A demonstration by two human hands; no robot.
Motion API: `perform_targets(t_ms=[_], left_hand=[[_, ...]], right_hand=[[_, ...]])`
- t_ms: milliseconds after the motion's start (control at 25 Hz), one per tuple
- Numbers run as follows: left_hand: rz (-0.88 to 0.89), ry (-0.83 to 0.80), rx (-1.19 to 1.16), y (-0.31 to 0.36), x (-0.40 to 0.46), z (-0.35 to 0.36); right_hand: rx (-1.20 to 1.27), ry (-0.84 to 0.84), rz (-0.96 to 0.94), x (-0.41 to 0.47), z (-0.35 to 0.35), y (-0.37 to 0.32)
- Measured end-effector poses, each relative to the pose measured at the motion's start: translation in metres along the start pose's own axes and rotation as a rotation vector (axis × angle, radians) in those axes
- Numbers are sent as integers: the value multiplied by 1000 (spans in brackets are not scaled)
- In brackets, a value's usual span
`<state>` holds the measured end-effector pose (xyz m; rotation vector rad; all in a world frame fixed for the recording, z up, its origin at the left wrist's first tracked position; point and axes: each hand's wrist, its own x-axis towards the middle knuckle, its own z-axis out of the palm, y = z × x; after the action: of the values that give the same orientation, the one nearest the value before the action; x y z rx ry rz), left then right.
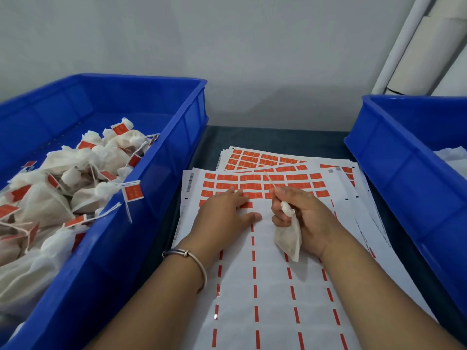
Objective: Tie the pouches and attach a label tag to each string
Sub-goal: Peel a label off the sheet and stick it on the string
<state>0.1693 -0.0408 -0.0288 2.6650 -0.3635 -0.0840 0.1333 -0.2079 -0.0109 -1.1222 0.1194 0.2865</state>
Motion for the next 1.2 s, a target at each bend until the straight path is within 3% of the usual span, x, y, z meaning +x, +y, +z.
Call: perform_targets(t_ms=[280,680,880,1200], left_hand=[[36,61,-14,3,-3,-1],[118,105,148,0,2,1],[108,215,56,-3,1,4],[-14,226,-166,-3,5,2]], right_hand=[[0,14,-1,-2,1,0],[-8,30,8,-1,1,0],[-25,40,-8,-2,2,0],[-35,68,-2,-5,5,-2]])
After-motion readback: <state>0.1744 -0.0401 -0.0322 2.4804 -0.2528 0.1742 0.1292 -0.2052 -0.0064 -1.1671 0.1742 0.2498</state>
